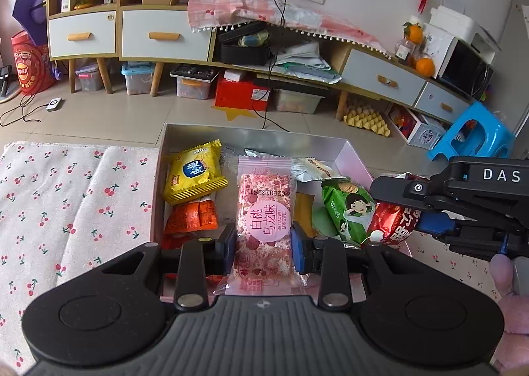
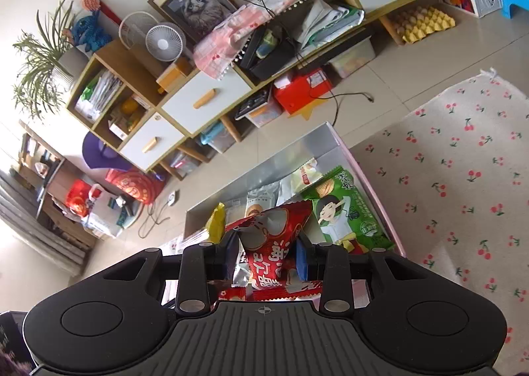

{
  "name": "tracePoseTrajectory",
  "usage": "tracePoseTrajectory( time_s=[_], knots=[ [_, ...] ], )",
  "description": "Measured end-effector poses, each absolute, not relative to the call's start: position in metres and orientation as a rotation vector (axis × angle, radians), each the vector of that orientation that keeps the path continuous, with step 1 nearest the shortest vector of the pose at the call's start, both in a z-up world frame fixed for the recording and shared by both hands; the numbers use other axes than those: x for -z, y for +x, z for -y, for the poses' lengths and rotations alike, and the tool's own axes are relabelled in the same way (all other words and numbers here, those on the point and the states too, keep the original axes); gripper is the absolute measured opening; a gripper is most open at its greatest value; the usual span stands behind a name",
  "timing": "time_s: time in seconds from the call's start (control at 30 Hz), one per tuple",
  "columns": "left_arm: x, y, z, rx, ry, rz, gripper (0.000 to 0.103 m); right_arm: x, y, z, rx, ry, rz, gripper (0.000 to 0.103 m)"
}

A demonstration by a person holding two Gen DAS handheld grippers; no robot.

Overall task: Organize snacks
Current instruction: 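Carry the pink nougat bar and red packet into the pink box, then open both tools to drop the snacks inside the box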

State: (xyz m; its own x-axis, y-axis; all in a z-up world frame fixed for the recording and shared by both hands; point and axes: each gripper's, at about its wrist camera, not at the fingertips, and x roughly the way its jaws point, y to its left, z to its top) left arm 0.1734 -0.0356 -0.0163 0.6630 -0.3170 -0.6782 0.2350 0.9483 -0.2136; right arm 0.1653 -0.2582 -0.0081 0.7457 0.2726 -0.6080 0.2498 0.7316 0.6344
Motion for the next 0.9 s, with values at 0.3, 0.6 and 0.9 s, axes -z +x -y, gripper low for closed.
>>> tracePoseTrajectory(
  time_s=[0.3,0.6,0.9],
  knots=[
    [0.028,0.178,0.041,0.303,-0.099,-0.765,0.03,0.025,0.182,0.26,-0.03,0.773,-0.774,0.036],
    [0.028,0.178,0.04,0.283,-0.089,-0.744,0.047,0.022,0.184,0.26,-0.036,0.778,-0.732,0.068],
    [0.022,0.172,0.039,0.289,-0.07,-0.763,0.059,0.014,0.178,0.26,-0.023,0.756,-0.752,0.07]
  ],
)
